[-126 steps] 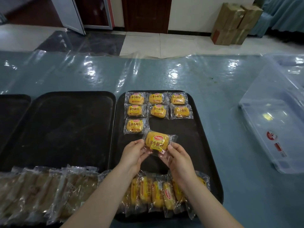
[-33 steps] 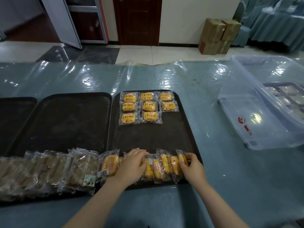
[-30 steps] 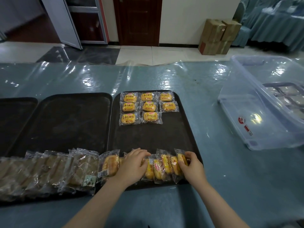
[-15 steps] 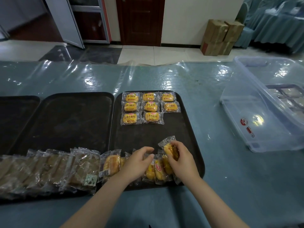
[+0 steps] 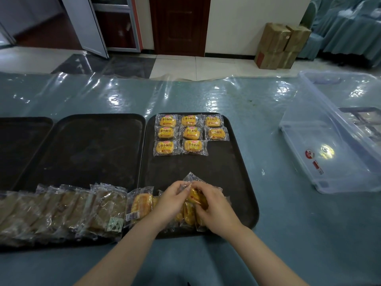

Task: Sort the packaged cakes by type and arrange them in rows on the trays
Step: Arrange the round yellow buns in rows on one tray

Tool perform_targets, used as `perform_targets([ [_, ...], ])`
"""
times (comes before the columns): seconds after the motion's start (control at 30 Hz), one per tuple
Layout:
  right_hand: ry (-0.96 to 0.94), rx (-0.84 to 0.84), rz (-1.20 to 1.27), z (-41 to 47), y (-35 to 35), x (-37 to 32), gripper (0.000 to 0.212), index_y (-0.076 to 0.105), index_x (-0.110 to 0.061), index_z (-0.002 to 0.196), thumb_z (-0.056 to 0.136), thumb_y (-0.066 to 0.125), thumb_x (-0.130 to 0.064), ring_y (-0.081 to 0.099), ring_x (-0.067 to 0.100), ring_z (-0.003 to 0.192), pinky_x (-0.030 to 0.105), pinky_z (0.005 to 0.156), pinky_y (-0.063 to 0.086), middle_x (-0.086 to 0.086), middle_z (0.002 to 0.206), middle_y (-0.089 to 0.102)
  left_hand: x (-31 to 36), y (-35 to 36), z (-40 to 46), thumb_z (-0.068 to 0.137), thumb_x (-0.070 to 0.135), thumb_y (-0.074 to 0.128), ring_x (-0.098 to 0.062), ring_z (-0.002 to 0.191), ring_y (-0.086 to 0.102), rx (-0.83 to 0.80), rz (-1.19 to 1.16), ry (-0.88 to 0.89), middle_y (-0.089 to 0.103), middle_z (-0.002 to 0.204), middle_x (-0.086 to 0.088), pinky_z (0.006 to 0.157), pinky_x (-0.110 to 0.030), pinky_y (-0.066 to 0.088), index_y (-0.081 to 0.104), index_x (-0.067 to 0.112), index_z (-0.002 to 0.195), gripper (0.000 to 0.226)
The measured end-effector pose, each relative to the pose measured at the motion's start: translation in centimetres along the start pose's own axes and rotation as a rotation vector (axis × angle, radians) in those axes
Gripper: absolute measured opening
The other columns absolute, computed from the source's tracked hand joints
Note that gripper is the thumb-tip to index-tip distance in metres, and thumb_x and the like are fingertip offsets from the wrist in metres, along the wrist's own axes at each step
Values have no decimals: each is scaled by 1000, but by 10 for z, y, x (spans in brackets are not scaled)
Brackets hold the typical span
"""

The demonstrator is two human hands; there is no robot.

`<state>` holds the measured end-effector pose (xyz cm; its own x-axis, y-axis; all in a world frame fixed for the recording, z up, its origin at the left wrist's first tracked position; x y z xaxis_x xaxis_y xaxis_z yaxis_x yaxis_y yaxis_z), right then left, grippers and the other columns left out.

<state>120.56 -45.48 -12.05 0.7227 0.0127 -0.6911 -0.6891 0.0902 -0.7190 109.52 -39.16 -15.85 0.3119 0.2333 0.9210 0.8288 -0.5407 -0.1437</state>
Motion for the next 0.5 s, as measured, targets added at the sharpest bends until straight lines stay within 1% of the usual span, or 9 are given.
perform_targets([
  [0.07, -8, -4, 12, 2, 0, 0, 53, 47, -37, 133, 88, 63, -15, 45, -4, 125, 33, 112, 37, -24, 131, 52, -3, 1, 0, 102, 26, 51, -9, 97, 68, -4, -47, -16, 71, 104, 2, 84, -26, 57, 62, 23, 116, 18],
  [0.1, -6, 2, 21, 2, 0, 1, 52, 47, -36, 133, 88, 63, -17, 42, -6, 127, 33, 113, 36, -23, 132, 51, -5, 1, 1, 102, 25, 51, -12, 99, 69, -3, -66, -25, 72, 105, 0, 87, -32, 58, 62, 23, 116, 18],
  [0.13, 4, 13, 25, 3, 0, 4, 52, 47, -36, 134, 88, 65, -20, 37, -8, 131, 33, 115, 33, -23, 135, 48, -5, 1, 2, 102, 23, 51, -13, 99, 69, 2, -82, -32, 71, 105, -1, 88, -34, 58, 61, 22, 117, 18],
  [0.2, 58, 48, 7, 2, -1, 14, 55, 43, -35, 139, 89, 67, -31, 22, -5, 142, 33, 121, 24, -21, 147, 38, -6, 0, 3, 102, 21, 51, -13, 98, 69, 19, -102, -38, 71, 107, -2, 83, -30, 59, 60, 20, 119, 19],
  [0.27, 125, 88, 7, 0, -3, 26, 61, 41, -35, 141, 88, 69, -38, 16, -1, 147, 30, 120, 20, -19, 154, 30, -6, -1, 5, 102, 19, 51, -13, 97, 69, 35, -133, -44, 70, 110, -2, 78, -25, 58, 59, 19, 119, 19],
  [0.33, 190, 136, 63, -1, -8, 34, 65, 40, -33, 141, 85, 74, -38, 20, 0, 145, 27, 116, 24, -17, 155, 27, -6, -3, 7, 102, 17, 52, -14, 99, 70, 51, -171, -50, 69, 113, -4, 78, -25, 58, 58, 18, 120, 19],
  [0.4, 273, 186, 128, -3, -13, 44, 69, 39, -30, 142, 85, 76, -31, 25, 1, 142, 25, 114, 28, -15, 155, 27, -5, -6, 9, 101, 15, 52, -16, 99, 70, 74, -189, -52, 68, 114, -5, 83, -30, 59, 59, 21, 115, 16],
  [0.47, 386, 213, 216, -5, -15, 56, 73, 36, -26, 147, 86, 76, -26, 29, 3, 140, 27, 114, 33, -14, 151, 31, -3, -10, 10, 101, 14, 52, -17, 99, 69, 98, -191, -50, 68, 111, -2, 88, -35, 58, 57, 28, 107, 16],
  [0.5, 439, 219, 283, -6, -14, 62, 73, 34, -26, 148, 87, 75, -24, 32, 3, 138, 29, 114, 36, -15, 147, 34, -3, -12, 11, 101, 14, 52, -17, 99, 69, 108, -197, -53, 68, 110, -1, 89, -36, 58, 57, 29, 106, 17],
])
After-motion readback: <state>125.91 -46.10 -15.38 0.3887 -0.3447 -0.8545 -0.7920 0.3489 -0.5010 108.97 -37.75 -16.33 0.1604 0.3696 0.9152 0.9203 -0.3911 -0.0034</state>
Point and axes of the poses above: each hand's wrist, its own z-axis towards the middle knuckle, its own y-axis out of the palm, x = y × z, the point moved 9 cm from there along z, towards the middle knuckle
